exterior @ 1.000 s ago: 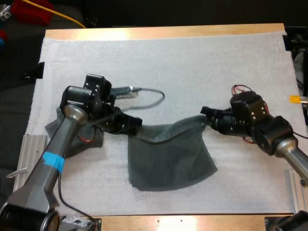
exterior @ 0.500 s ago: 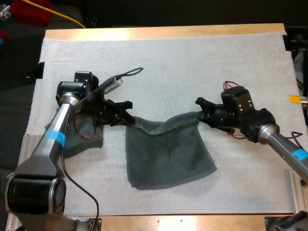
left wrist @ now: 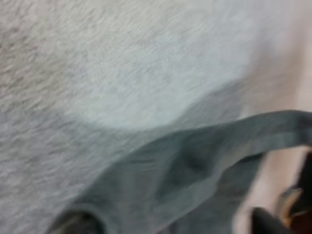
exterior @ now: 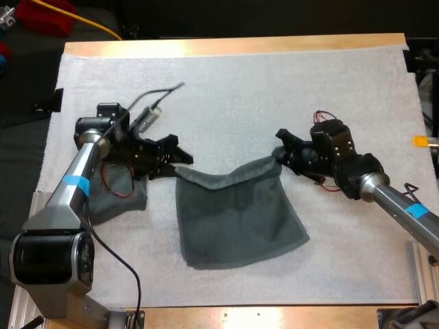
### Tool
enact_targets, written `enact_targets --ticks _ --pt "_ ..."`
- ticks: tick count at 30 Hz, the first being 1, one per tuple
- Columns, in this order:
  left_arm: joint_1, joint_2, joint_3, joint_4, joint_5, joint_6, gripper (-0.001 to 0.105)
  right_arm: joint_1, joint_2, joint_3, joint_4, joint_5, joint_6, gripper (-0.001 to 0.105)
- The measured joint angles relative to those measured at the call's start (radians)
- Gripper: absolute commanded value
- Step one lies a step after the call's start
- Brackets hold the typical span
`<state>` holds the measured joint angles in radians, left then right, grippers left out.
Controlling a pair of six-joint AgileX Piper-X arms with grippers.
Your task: Pick towel from pile, fold and stack
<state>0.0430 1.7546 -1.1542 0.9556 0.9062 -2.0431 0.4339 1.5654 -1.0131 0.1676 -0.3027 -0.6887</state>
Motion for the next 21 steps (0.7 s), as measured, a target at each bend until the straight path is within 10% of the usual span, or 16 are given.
enact_targets --ticks 13,21 --pt "0.066 0.000 0.000 -0.080 0.156 -0.092 0.062 -0.067 0.000 0.000 -0.140 -0.112 -0.030 0.056" --pt "0.067 -0.068 0.000 -0.043 0.089 0.045 0.060 -0.070 -0.037 0.000 -0.045 -0.128 -0.166 0.056"
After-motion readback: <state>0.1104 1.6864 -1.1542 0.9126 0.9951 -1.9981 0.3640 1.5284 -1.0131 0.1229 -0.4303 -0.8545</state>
